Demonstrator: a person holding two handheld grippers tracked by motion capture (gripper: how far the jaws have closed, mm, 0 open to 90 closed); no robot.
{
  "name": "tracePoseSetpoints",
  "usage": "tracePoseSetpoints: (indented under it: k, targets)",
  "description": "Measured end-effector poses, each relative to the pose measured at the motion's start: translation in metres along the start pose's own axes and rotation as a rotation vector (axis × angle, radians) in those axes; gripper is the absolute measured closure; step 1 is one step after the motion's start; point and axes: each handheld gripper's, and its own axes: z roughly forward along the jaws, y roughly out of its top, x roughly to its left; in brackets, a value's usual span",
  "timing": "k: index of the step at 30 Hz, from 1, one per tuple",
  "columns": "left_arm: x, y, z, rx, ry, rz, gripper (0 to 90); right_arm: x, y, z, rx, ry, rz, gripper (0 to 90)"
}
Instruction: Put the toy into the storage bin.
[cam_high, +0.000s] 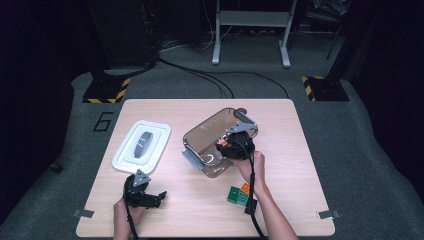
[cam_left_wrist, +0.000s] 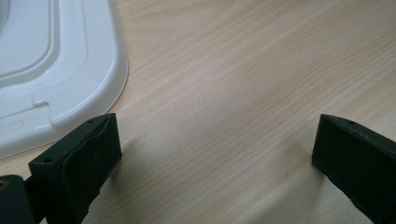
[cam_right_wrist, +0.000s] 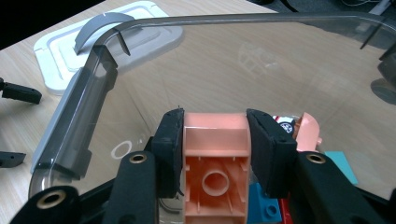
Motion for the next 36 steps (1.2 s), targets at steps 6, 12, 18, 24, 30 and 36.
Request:
tracePoseSetpoints:
  k: [6, 12, 18, 24, 30, 36]
  targets:
    - [0.000, 0.000, 0.000, 0.000, 0.002, 0.003, 1.2, -0.003, -0.002, -0.007, -0.005, -0.001, 0.006, 52.4]
    - [0.000, 0.000, 0.000, 0.001, 0.002, 0.005, 1.2, -0.003, -0.003, -0.020, -0.031, -0.034, 0.017, 36.7]
    - [0.000, 0.000, 0.000, 0.001, 0.002, 0.005, 1.2, -0.006, -0.007, -0.039, -0.066, -0.058, 0.032, 21.2]
    - [0.000, 0.000, 0.000, 0.001, 0.002, 0.006, 1.2, -0.011, -0.019, -0.055, -0.057, -0.077, 0.026, 16.0]
    - [0.000, 0.000, 0.000, 0.001, 0.003, 0.006, 1.2, -0.017, -0.047, -0.065, -0.027, -0.083, 0.036, 13.9]
    - [0.000, 0.000, 0.000, 0.003, 0.004, 0.007, 1.2, -0.018, -0.076, -0.061, 0.064, -0.053, 0.033, 11.6]
